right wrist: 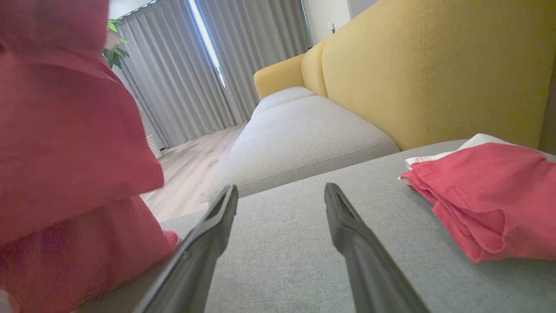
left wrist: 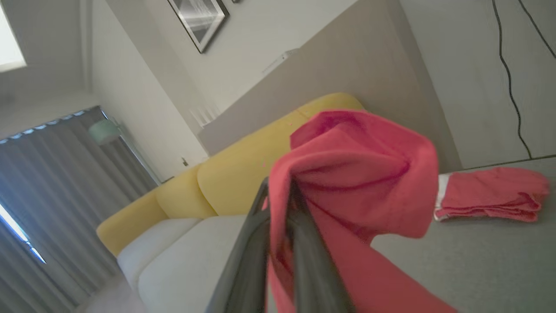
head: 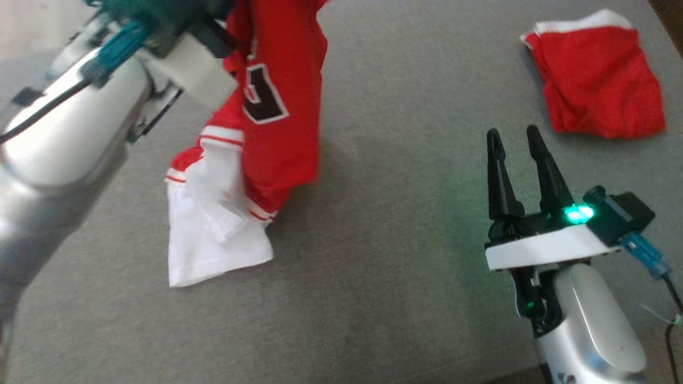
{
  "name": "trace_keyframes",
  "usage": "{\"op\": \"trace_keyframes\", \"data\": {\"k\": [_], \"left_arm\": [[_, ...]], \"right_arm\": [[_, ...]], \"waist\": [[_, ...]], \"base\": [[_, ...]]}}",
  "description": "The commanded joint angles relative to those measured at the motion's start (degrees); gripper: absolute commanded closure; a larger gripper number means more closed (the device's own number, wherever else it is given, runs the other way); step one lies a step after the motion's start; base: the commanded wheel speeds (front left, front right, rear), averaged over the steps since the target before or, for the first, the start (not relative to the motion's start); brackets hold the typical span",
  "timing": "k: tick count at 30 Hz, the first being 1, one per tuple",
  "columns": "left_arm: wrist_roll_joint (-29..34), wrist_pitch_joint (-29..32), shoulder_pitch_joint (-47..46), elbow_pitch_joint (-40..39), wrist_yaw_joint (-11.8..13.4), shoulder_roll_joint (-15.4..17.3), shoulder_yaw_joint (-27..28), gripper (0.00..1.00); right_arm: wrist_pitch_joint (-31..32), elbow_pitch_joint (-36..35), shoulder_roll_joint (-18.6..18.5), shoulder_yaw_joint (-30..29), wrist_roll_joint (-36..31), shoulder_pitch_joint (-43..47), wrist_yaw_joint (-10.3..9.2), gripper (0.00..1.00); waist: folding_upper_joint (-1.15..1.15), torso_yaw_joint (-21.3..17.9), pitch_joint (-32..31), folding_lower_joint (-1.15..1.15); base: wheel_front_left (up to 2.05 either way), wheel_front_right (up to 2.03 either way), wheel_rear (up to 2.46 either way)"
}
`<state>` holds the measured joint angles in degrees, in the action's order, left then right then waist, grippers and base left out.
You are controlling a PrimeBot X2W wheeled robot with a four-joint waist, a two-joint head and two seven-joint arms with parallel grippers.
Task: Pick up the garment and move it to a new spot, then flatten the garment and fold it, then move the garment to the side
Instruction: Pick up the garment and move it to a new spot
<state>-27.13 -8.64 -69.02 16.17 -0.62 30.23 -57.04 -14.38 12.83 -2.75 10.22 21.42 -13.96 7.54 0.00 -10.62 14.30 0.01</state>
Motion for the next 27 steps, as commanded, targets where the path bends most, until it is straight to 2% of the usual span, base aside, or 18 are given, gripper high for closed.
{"op": "trace_keyframes", "data": {"k": [1, 4, 7, 14, 19, 27], "left_arm": [[0.7, 0.2, -4.0, 3.7, -1.0, -0.5, 1.3, 0.00], [1.0, -0.6, -5.0, 10.9, -2.0, -2.9, 0.2, 0.00], [0.6, -2.9, -5.0, 16.1, -1.7, -4.4, 0.7, 0.00], [-1.4, -5.6, -2.1, 21.1, -0.6, -4.4, 2.9, 0.00], [-4.5, -6.3, 4.2, 19.8, 1.7, -2.9, 7.2, 0.00], [-8.1, -6.3, 23.0, 8.2, 6.5, -1.7, 17.2, 0.00]], "right_arm": [[-0.6, -2.4, -0.1, 1.6, 0.7, -1.8, -0.05, 0.00], [-0.6, -2.7, -0.1, 1.8, 0.9, -2.0, -0.05, 0.00], [-0.6, -2.7, -0.1, 1.4, 0.8, -1.9, -0.05, 0.00], [-0.6, -2.7, -0.1, 0.3, -1.0, -1.1, -0.05, 0.00], [-0.6, -2.7, -0.1, -1.7, -3.2, -0.1, -0.05, 0.00], [-0.6, -2.3, -0.1, -4.9, -6.5, 2.6, -0.05, 0.00]], "waist": [[0.00, -3.1, 3.1, -0.01], [0.00, -3.7, 3.8, -0.01], [0.00, -3.4, 3.6, -0.01], [0.00, 0.0, 1.6, -0.01], [0.00, 4.1, -1.3, -0.01], [0.00, 9.8, -6.7, -0.01]], "base": [[0.00, 0.00, 0.00], [0.00, 0.00, 0.00], [0.00, 0.00, 0.00], [0.00, 0.00, 0.00], [0.00, 0.00, 0.00], [0.00, 0.00, 0.00]]}}
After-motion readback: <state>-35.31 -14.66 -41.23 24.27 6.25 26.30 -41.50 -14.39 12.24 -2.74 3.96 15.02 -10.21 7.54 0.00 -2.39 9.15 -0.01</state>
